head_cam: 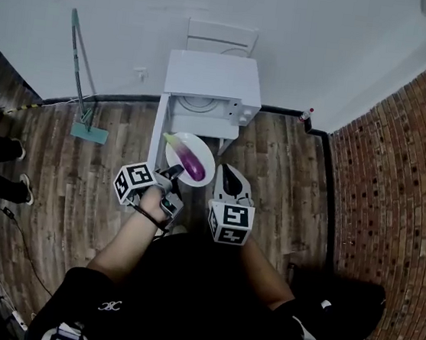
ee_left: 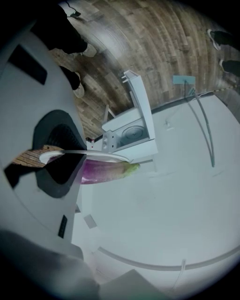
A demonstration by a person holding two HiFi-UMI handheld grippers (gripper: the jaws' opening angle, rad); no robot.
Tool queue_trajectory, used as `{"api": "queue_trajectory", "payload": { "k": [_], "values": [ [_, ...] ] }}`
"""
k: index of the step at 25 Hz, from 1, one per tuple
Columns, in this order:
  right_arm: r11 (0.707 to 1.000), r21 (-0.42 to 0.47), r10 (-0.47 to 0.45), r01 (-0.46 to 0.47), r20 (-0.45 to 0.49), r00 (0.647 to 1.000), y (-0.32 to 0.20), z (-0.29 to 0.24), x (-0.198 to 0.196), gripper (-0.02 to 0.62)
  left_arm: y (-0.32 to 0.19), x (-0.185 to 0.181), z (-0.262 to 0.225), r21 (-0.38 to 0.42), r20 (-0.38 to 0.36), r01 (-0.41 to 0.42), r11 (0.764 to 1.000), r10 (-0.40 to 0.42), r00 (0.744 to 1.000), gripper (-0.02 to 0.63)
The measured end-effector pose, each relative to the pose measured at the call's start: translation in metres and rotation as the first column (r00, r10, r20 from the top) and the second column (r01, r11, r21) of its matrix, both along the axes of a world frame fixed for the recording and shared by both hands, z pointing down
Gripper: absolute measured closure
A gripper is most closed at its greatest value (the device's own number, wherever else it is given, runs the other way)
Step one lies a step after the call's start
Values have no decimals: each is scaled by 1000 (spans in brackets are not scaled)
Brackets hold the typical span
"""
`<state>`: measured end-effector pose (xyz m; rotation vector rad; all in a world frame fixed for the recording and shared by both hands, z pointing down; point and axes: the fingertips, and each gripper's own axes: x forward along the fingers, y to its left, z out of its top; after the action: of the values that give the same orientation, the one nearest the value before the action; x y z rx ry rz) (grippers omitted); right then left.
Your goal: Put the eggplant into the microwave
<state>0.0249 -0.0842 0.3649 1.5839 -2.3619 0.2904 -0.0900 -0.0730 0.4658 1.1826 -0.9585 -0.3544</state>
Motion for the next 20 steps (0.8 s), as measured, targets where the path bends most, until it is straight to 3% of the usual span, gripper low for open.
{"api": "queue_trajectory", "payload": {
  "k": [10,17,20],
  "values": [
    [985,-9,-175,175,15,984,-83,13,-17,590,-58,-3,14,-9,9,135,991,-135,991,591],
    [924,-20,-382,382,20,924,-153,19,-13,590,-108,21,25,0,15,298,954,-298,954,591],
    [884,-37,-466,466,9,885,-175,29,-5,589,-125,34,35,-18,3,375,927,-375,927,591]
  ]
}}
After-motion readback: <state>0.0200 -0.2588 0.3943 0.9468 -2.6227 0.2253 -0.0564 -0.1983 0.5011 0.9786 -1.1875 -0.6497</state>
